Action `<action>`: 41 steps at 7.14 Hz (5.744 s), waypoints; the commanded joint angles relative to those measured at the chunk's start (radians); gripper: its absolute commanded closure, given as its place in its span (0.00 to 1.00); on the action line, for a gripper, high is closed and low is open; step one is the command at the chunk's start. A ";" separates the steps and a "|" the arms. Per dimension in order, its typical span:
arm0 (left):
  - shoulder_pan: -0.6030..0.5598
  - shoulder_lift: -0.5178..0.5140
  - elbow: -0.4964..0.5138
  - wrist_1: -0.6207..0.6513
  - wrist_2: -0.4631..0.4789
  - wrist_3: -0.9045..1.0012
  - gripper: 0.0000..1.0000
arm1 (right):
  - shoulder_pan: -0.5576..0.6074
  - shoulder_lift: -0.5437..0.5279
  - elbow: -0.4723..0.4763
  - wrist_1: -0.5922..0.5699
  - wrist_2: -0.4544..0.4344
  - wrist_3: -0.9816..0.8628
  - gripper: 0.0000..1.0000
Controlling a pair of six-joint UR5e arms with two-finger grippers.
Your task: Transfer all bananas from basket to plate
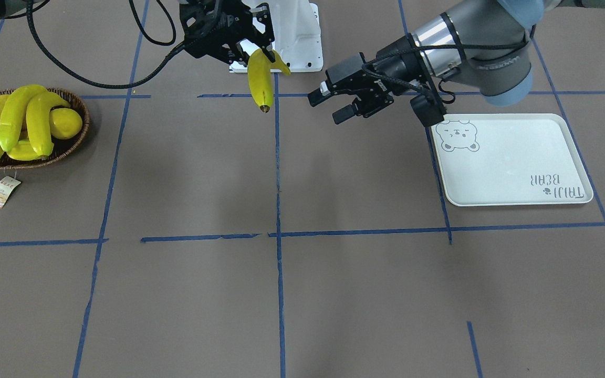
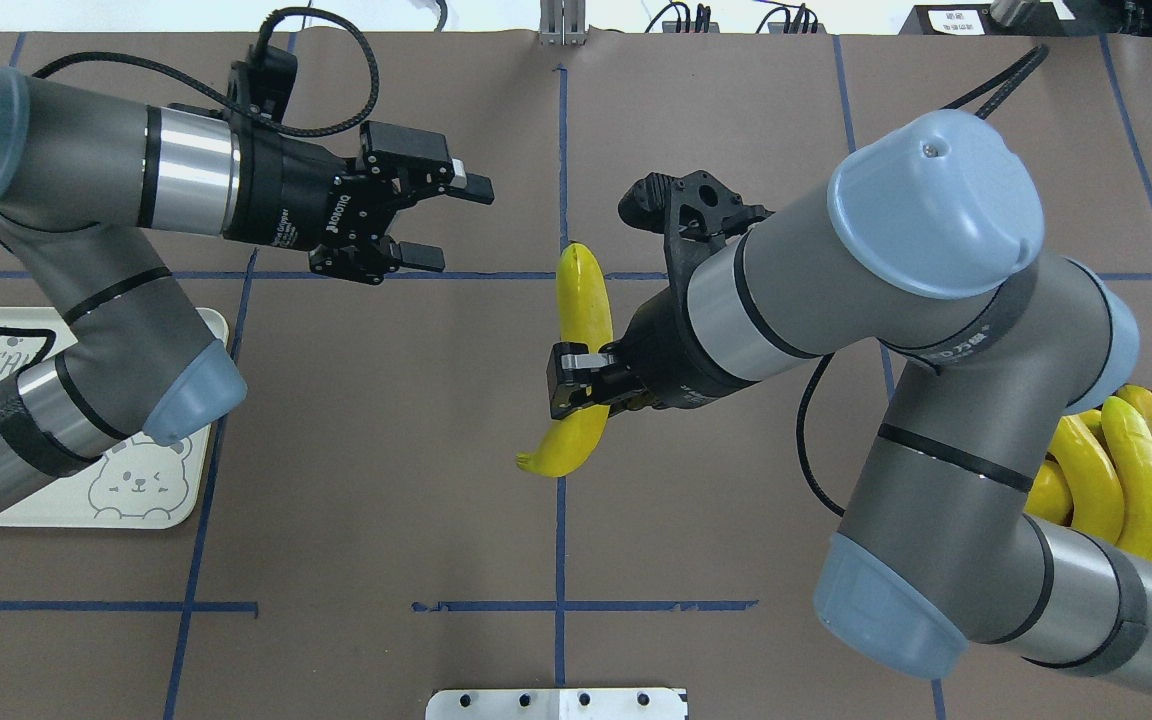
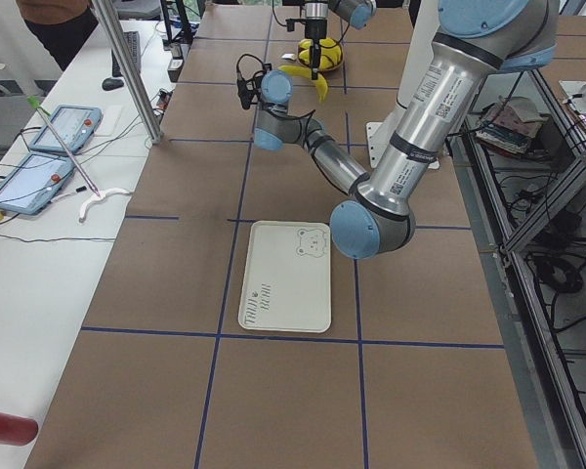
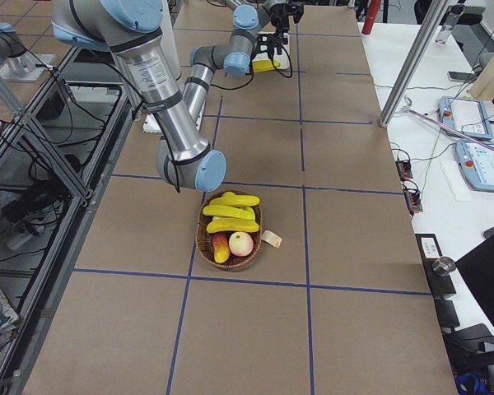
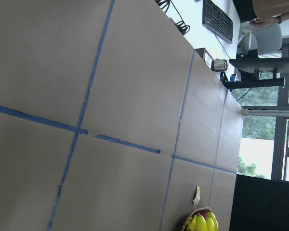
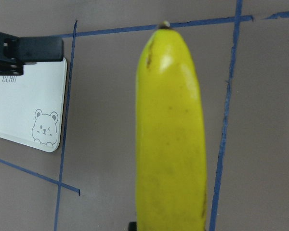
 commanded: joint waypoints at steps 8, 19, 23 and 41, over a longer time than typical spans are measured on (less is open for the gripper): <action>0.144 -0.049 -0.009 -0.004 0.030 0.008 0.44 | -0.022 0.003 0.003 0.016 0.003 -0.002 0.97; 0.038 0.062 -0.058 0.281 0.020 0.133 1.00 | 0.075 -0.068 0.121 0.005 -0.002 -0.001 0.00; -0.050 0.362 -0.362 0.874 0.032 0.612 1.00 | 0.210 -0.173 0.127 0.005 0.000 -0.001 0.00; -0.344 0.549 0.075 0.857 0.040 1.169 0.00 | 0.325 -0.362 0.130 0.002 0.010 -0.036 0.00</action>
